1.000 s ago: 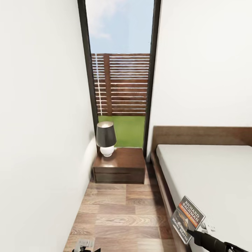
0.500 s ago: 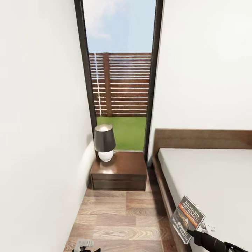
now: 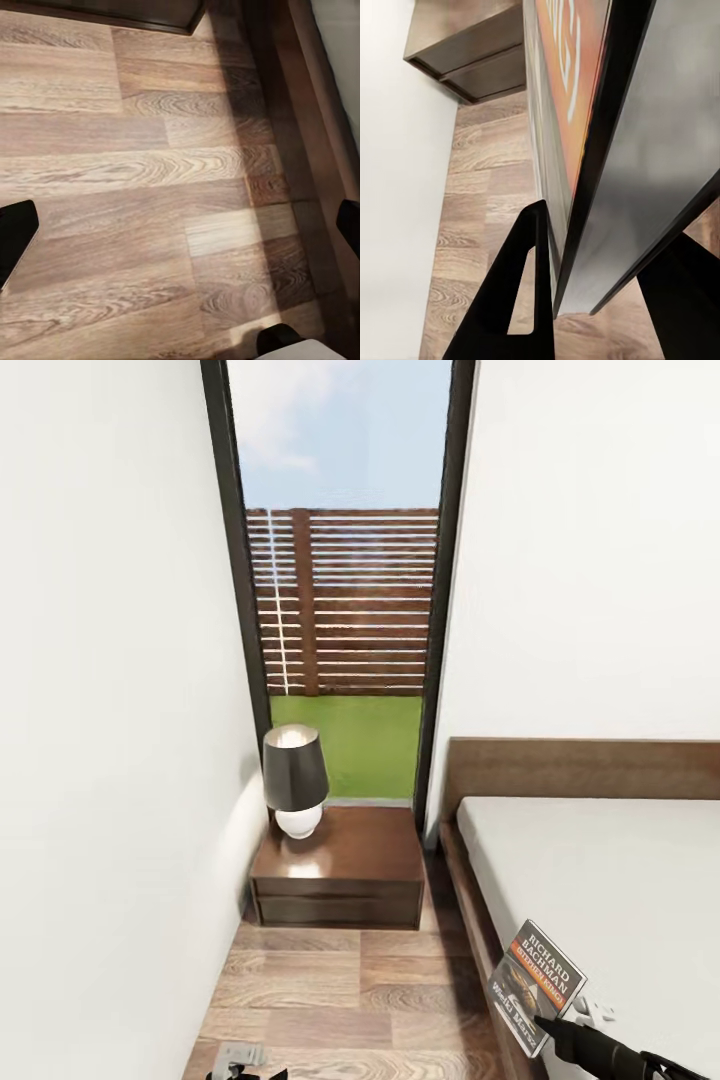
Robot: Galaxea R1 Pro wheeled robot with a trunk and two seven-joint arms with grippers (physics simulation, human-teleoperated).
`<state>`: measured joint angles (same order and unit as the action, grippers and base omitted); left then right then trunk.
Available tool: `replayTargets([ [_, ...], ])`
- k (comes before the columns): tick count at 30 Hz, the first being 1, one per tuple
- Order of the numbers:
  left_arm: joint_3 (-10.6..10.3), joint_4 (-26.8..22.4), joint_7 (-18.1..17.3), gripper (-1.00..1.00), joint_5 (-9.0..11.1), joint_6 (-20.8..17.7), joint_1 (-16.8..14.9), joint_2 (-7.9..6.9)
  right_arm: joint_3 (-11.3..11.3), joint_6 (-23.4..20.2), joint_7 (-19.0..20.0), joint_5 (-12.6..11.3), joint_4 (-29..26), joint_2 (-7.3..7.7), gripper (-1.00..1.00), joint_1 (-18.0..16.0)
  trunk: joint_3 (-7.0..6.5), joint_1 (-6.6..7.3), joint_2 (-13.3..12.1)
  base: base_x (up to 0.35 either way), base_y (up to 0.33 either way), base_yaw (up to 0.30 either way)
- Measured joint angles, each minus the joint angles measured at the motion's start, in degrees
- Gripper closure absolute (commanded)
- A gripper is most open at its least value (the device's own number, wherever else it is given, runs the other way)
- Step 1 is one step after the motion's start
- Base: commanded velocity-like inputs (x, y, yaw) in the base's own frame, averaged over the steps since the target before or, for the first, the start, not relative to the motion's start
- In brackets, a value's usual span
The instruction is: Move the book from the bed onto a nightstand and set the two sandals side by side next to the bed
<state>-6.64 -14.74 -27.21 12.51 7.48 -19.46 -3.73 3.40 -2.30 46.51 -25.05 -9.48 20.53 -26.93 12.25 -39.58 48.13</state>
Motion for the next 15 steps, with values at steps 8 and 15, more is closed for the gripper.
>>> replayTargets([
  [8,0.0,0.0,0.0,-1.0,0.0,0.0,0.0,0.0,0.0,0.0,0.0,0.0,0.0,0.0,1.0,0.0,0.0,0.0,0.0,0.324,0.0,0.0],
  [15,0.0,0.0,0.0,-1.0,0.0,0.0,0.0,0.0,0.0,0.0,0.0,0.0,0.0,0.0,1.0,0.0,0.0,0.0,0.0,0.325,0.0,0.0],
])
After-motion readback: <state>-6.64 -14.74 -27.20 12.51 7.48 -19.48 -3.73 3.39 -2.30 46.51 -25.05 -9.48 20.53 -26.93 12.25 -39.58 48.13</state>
